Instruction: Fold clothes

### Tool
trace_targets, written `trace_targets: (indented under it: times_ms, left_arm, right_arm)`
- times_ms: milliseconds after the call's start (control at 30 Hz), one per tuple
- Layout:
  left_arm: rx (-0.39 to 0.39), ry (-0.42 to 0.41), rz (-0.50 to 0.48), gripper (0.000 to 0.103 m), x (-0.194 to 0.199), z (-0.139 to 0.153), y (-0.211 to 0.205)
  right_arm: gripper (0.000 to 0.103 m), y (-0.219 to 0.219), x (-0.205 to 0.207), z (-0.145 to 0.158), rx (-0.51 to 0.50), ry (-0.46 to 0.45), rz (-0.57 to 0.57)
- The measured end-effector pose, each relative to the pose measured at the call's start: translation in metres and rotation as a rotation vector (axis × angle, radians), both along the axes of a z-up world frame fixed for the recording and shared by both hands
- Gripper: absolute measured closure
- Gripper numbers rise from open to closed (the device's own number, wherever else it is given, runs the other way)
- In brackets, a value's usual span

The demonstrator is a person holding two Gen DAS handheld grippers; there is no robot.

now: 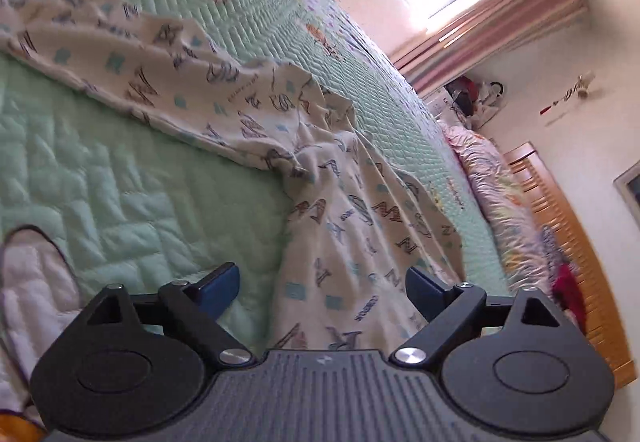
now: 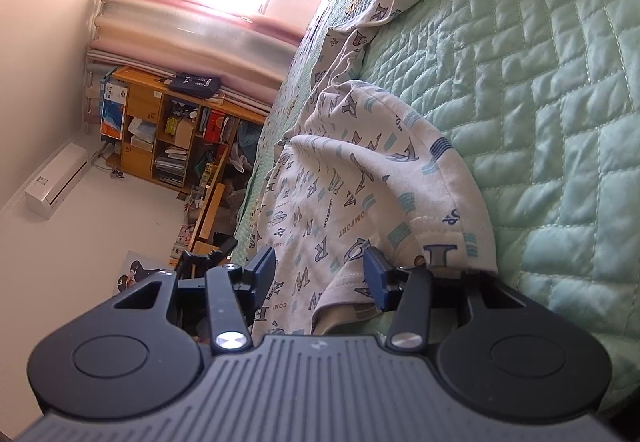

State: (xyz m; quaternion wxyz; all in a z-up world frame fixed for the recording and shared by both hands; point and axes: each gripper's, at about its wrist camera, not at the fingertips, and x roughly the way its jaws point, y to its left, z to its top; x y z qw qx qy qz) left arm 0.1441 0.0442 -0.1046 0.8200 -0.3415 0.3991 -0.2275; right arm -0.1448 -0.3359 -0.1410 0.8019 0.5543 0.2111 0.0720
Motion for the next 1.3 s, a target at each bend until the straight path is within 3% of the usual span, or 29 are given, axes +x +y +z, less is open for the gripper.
trace_targets:
  times_ms: [67,100,133,167,367,400,433,533,600,767,900,1033,1167,1300]
  left_arm:
    - [-0.055,0.022,0.012,0.022,0.009,-0.005,-0.002]
    - [-0.080,0.041,0.014,0.048,0.013,-0.008,-0.003]
    - [-0.083,0.067,0.012,0.087,0.012,-0.011,-0.005]
    - [-0.068,0.092,0.010,0.103,0.010,-0.014,-0.007]
    - [0.022,0.046,0.041,0.100,-0.023,0.000,0.004]
    - [0.039,0.041,0.044,0.087,-0.027,0.003,0.006]
    - [0.049,0.058,0.040,0.057,-0.029,0.004,0.009]
    - [0.035,0.061,0.027,0.043,-0.046,0.007,0.017]
    - [0.076,0.021,0.033,0.036,-0.069,0.016,0.020]
    - [0.240,-0.101,-0.050,0.035,-0.135,0.035,0.022]
    - [0.506,-0.289,-0.149,0.034,-0.192,0.051,0.007]
    - [0.787,-0.464,-0.236,0.033,-0.225,0.050,-0.018]
    - [0.868,-0.507,-0.262,0.027,-0.238,0.044,-0.025]
    - [0.885,-0.489,-0.253,0.027,-0.240,0.036,-0.025]
  right_arm:
    - [0.052,0.000,0.000,0.000,-0.006,0.000,0.000]
    - [0.052,0.001,0.000,0.001,-0.009,0.001,0.000]
    - [0.052,0.001,0.000,0.001,-0.010,0.002,0.000]
    - [0.052,0.001,0.001,0.001,-0.010,0.004,0.000]
    - [0.052,-0.003,0.000,-0.002,0.011,0.000,-0.001]
    - [0.052,-0.003,0.001,-0.002,0.008,0.000,0.001]
    - [0.052,-0.004,0.003,-0.002,0.004,0.000,0.004]
    - [0.051,-0.005,0.002,-0.001,-0.002,-0.002,0.006]
    - [0.051,-0.004,-0.003,0.002,-0.008,-0.005,0.001]
    - [0.048,0.005,-0.014,0.011,-0.024,-0.031,0.033]
    - [0.047,0.014,-0.022,0.017,-0.020,-0.056,0.063]
    - [0.047,0.009,-0.034,0.016,0.016,-0.034,0.006]
    - [0.047,-0.004,-0.054,0.018,0.019,-0.022,-0.107]
    - [0.046,-0.019,-0.067,0.007,0.117,-0.002,-0.187]
